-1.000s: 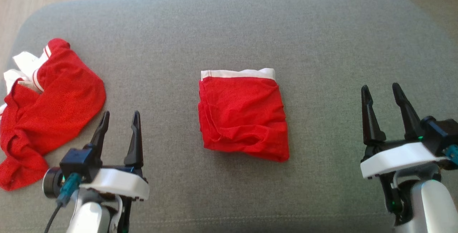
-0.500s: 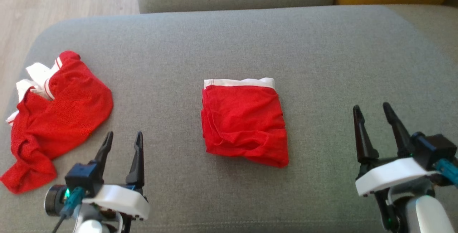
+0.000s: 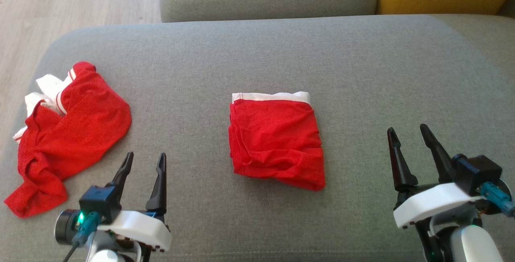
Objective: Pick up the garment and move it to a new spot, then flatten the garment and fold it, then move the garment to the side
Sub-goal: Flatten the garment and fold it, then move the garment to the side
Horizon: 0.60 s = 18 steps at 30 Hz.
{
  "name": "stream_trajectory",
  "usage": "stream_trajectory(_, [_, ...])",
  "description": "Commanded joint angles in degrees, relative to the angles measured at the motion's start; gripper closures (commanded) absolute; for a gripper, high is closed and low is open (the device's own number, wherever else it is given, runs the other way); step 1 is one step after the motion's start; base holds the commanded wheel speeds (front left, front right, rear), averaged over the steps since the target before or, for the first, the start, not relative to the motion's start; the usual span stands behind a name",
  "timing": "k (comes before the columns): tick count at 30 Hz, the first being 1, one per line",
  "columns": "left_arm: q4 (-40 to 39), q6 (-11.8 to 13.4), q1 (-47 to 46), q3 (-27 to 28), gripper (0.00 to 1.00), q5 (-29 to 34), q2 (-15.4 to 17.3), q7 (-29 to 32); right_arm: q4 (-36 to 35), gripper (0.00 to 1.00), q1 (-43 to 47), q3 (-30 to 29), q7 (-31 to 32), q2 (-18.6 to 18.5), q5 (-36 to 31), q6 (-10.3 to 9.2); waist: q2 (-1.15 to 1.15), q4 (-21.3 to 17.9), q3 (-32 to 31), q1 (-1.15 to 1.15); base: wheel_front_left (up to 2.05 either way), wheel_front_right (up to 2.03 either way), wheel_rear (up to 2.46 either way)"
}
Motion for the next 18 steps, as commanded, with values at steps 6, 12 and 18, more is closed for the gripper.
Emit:
stream_trajectory(6, [-1.7,0.4,-2.1,1.6,0.0,-0.1,1.1,-0.2,-2.0,0.0,-1.4,1.6,0.1,-0.2,-0.2,-0.04,0.0,0.0,0.0,0.0,0.0,0.0,0.0])
stream_trajectory(12, [-1.8,0.6,-2.4,1.3,0.0,-0.2,1.3,-0.3,-1.8,0.0,-1.4,1.6,0.1,-0.2,-0.1,-0.04,0.0,0.1,0.1,0.0,0.0,0.0,0.0])
stream_trajectory(18, [-2.0,0.5,-3.4,1.0,0.0,-0.4,1.3,-0.7,-0.9,0.0,-2.2,1.5,0.3,-0.2,-0.1,-0.04,0.0,0.7,1.0,0.0,0.0,0.0,0.0])
